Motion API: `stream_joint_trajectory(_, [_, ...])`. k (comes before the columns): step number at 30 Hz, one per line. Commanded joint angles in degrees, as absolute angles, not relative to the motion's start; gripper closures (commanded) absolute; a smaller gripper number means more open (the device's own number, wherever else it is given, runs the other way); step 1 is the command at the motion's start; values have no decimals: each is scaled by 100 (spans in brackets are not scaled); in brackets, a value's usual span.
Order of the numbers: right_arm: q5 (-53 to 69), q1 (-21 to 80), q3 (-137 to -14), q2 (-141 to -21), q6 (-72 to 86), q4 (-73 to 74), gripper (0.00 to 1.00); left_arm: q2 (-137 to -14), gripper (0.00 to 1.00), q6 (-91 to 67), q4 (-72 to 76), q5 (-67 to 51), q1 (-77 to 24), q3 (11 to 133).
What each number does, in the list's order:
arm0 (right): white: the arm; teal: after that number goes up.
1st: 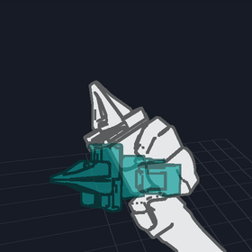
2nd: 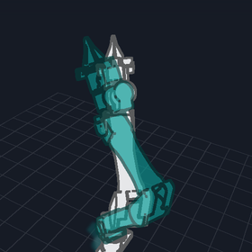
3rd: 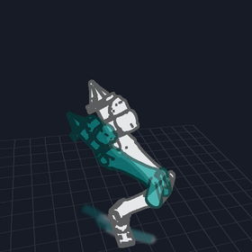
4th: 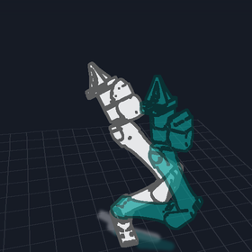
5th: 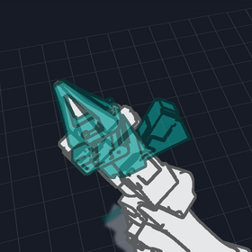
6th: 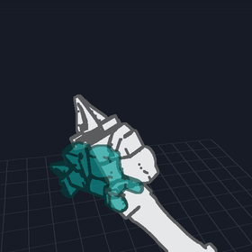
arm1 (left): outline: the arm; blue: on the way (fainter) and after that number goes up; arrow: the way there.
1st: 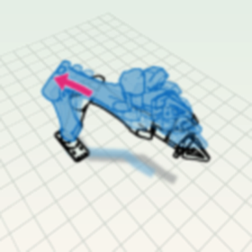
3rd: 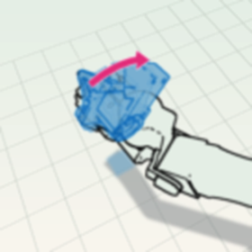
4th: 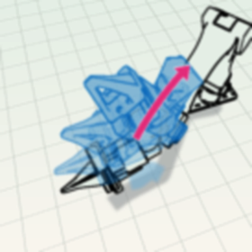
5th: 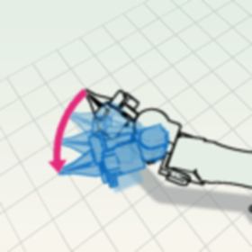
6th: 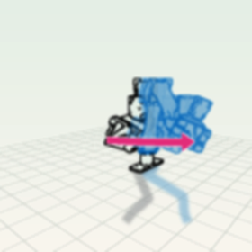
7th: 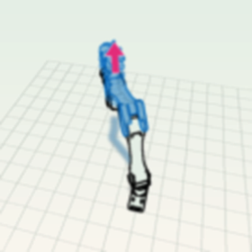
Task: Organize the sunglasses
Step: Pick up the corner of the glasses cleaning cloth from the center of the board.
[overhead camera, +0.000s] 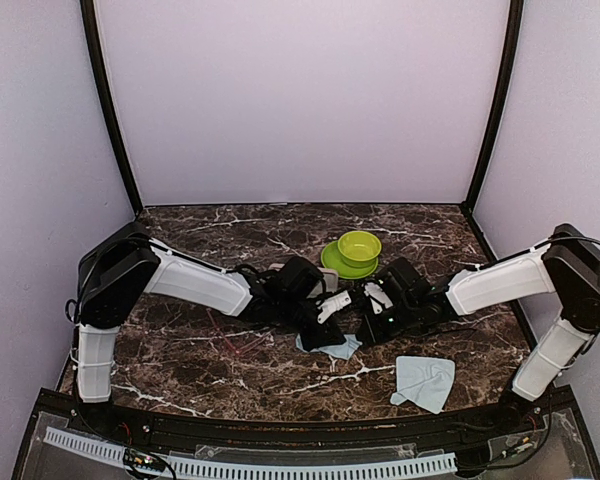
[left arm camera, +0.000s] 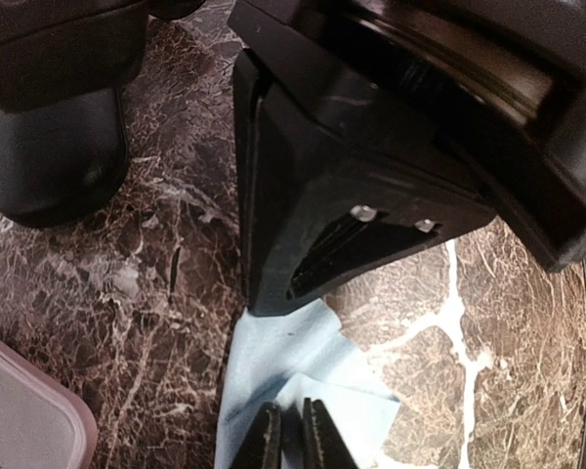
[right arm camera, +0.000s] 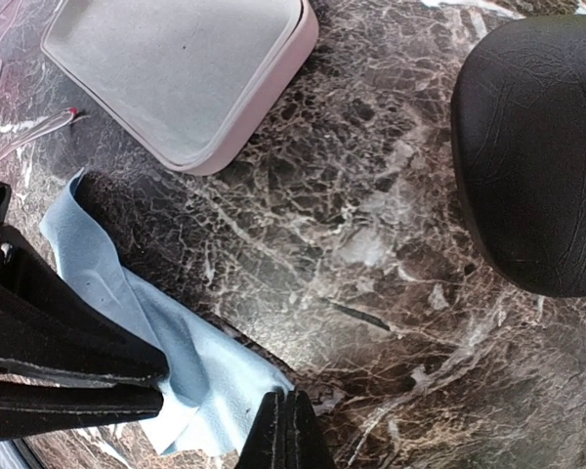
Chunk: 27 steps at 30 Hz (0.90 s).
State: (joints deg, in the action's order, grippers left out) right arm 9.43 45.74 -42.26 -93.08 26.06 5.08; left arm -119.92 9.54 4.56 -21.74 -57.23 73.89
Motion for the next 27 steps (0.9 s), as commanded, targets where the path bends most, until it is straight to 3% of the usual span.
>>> stream_joint_trajectory(1, [950,4552,-4161,-9175,2654,395,100,-11949,92,929,396,-2250,-5757,7538])
stream_joint_trajectory(12, [1159,4291,-4181,-8543,2611,527,100,-11163,100,805,758,-1994,-5757,7075])
stream_joint_trajectory(27, [1336,4017,-4530,-8274,2561,816,100,-10230,100,642,823,-1525,-5748,6738])
